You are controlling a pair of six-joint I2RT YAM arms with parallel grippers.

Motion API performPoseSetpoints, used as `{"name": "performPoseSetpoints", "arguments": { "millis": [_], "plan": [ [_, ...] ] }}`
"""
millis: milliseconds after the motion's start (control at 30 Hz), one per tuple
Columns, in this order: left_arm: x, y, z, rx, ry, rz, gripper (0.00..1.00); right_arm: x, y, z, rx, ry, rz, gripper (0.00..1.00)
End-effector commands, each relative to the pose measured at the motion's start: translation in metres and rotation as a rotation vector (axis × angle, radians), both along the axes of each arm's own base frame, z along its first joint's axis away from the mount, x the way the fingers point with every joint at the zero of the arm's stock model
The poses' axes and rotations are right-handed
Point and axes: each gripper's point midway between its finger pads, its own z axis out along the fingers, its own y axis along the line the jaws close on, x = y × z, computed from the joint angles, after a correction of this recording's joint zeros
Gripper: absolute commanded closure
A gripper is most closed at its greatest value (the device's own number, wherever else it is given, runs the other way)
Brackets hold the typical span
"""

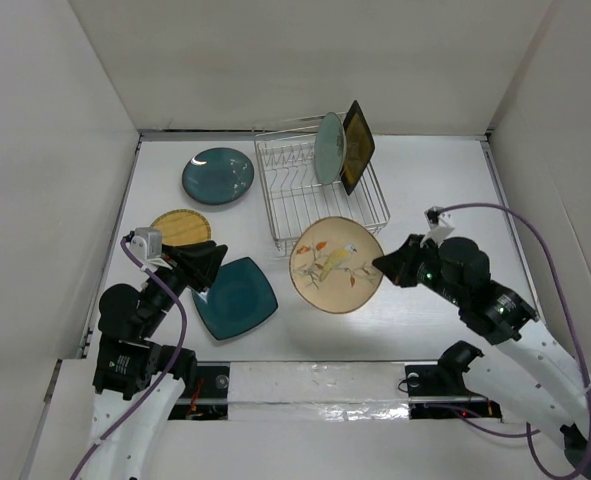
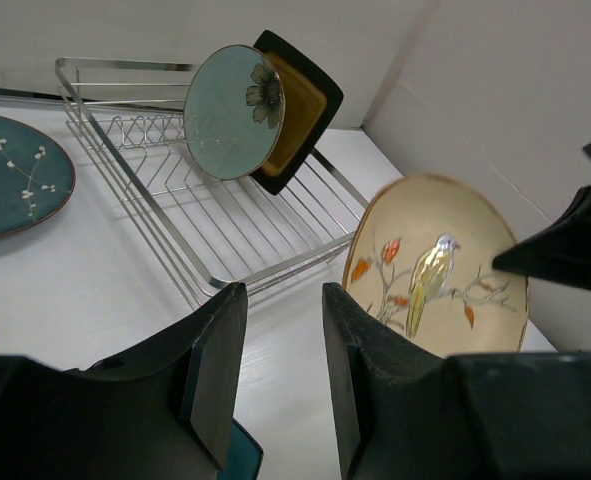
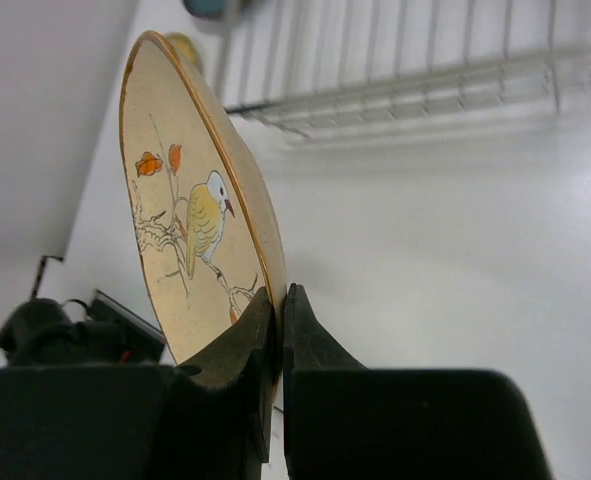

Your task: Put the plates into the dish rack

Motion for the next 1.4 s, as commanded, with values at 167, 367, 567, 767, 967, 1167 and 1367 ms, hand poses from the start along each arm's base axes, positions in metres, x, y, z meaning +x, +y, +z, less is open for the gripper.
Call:
{"name": "performPoseSetpoints", "arguments": {
  "millis": [167,367,567,767,967,1167,1367],
  "plan": [
    [0.000,-0.001,0.009,-0.002,-0.043,-0.004,0.67,0.102,0.019,0.163,0.015,-0.453,-0.205,1.00],
    [0.003,-0.003,0.005,0.008,-0.023,-0.019,0.67,0.196,0.016,0.223,-0.236,-0.589,-0.480,1.00],
    [0.001,-0.004,0.006,0.004,-0.029,-0.022,0.67,0.272,0.023,0.242,-0.478,-0.616,-0.625,1.00],
    [0.002,-0.003,0.006,0.004,-0.028,-0.018,0.67,0.319,0.032,0.222,-0.680,-0.572,-0.725,1.00],
    [0.002,-0.004,0.005,0.006,-0.022,-0.021,0.67,0.337,0.040,0.200,-0.800,-0.572,-0.755,1.00],
    [0.003,-0.005,0.004,0.007,-0.017,-0.026,0.67,0.352,0.051,0.171,-0.860,-0.560,-0.724,1.00],
    [0.003,-0.004,0.004,0.007,-0.019,-0.024,0.67,0.358,0.066,0.123,-0.847,-0.509,-0.644,1.00]
  ]
}}
